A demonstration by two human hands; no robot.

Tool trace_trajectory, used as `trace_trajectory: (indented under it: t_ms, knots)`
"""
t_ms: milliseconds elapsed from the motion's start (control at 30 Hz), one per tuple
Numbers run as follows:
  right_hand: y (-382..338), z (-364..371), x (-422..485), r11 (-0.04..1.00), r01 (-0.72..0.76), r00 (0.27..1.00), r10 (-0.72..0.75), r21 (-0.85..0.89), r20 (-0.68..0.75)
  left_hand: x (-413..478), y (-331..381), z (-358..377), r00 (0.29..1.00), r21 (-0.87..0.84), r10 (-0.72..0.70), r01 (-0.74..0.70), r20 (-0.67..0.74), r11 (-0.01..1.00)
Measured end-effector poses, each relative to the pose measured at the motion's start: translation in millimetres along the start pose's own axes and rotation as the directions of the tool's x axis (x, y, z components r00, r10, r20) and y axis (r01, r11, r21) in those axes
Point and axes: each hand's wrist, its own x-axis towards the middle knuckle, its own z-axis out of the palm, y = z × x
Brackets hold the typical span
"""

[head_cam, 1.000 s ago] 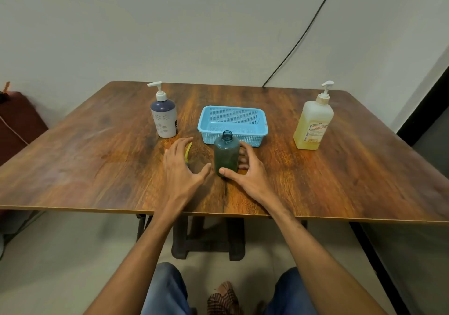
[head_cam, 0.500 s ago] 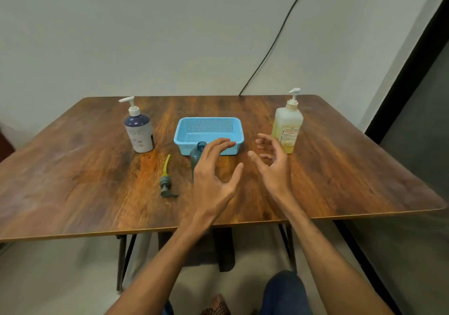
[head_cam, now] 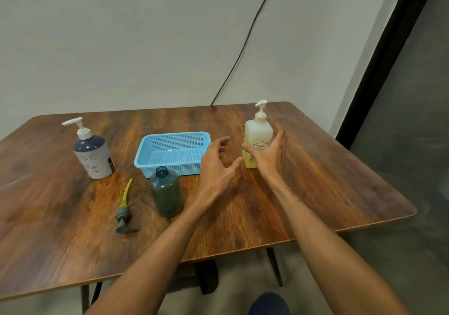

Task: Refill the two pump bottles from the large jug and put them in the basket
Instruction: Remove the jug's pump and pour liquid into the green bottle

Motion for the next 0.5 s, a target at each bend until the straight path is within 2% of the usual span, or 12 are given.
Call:
trace_trajectory:
  t_ms: [100, 300, 500]
  knots:
    - [5.5, 5.9, 10.2, 0.995, -0.054, 0.996, 0.047, 0.09, 0.082, 5.7, -5.8, 3.8, 1.0, -0.003, -0.013, 0.013, -0.004, 1.0]
    - [6.9, 6.0, 3.4, 0.998, -0.045, 0.999, 0.043, 0.052, 0.028, -4.4, -13.0, -5.2, 0.999, -0.003, -0.049, 0.05, 0.006, 0.999]
    - [-1.9, -0.3, -43.8, 0.999, -0.03, 0.995, 0.027, 0.03, 0.095, -41.8, -11.1, -28.7, 0.997, 0.01, -0.064, 0.065, -0.043, 0.998]
